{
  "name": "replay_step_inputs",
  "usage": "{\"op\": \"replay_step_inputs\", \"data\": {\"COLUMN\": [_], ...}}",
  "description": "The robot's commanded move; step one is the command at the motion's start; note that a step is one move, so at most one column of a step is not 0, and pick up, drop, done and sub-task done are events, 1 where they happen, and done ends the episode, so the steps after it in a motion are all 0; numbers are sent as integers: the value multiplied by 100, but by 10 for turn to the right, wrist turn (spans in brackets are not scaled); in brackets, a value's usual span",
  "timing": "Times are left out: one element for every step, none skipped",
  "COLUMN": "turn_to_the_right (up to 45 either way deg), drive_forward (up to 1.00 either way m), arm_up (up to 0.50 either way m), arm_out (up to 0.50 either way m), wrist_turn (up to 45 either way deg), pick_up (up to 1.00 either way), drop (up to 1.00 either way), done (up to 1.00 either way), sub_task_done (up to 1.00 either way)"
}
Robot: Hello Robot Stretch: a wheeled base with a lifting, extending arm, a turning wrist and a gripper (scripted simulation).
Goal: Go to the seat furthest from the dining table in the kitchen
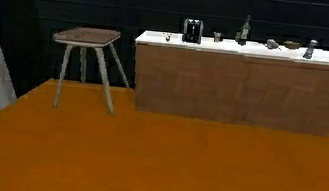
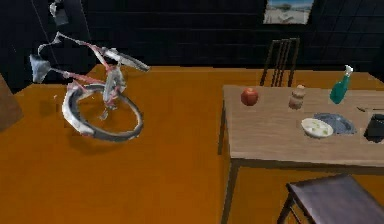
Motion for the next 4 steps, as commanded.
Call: {"op": "replay_step_inputs", "data": {"turn_to_the_right": [0, 0, -420, 0], "drive_forward": [100, 45, 0, 0], "arm_up": [0, 0, 0, 0], "arm_out": [0, 0, 0, 0], "wrist_turn": [0, 0, 0, 0], "pick_up": [0, 0, 0, 0], "drop": [0, 0, 0, 0], "done": [0, 0, 0, 100], "sub_task_done": [0, 0, 0, 0]}}
